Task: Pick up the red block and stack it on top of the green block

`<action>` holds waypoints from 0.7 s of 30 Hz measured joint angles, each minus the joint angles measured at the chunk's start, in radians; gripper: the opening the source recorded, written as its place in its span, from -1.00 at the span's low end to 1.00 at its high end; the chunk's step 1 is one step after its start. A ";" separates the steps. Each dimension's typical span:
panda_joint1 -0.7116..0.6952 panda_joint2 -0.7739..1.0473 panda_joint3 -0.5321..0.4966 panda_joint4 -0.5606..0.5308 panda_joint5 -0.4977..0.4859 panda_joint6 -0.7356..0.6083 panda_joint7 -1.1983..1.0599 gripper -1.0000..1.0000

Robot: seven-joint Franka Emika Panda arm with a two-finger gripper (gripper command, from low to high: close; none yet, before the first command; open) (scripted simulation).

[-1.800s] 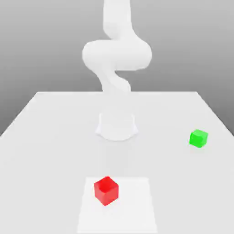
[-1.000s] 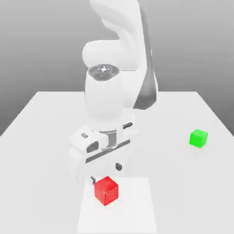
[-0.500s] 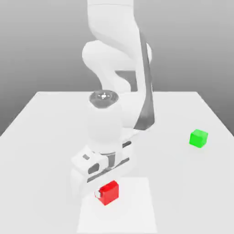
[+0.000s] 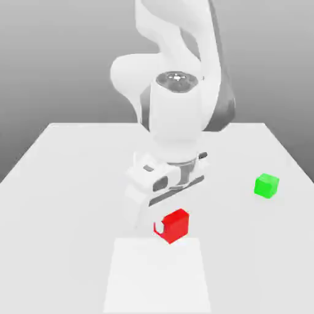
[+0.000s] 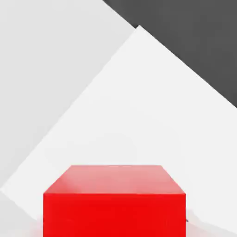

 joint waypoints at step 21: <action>0.577 -0.183 0.581 -0.106 0.415 -0.047 0.733 -1.00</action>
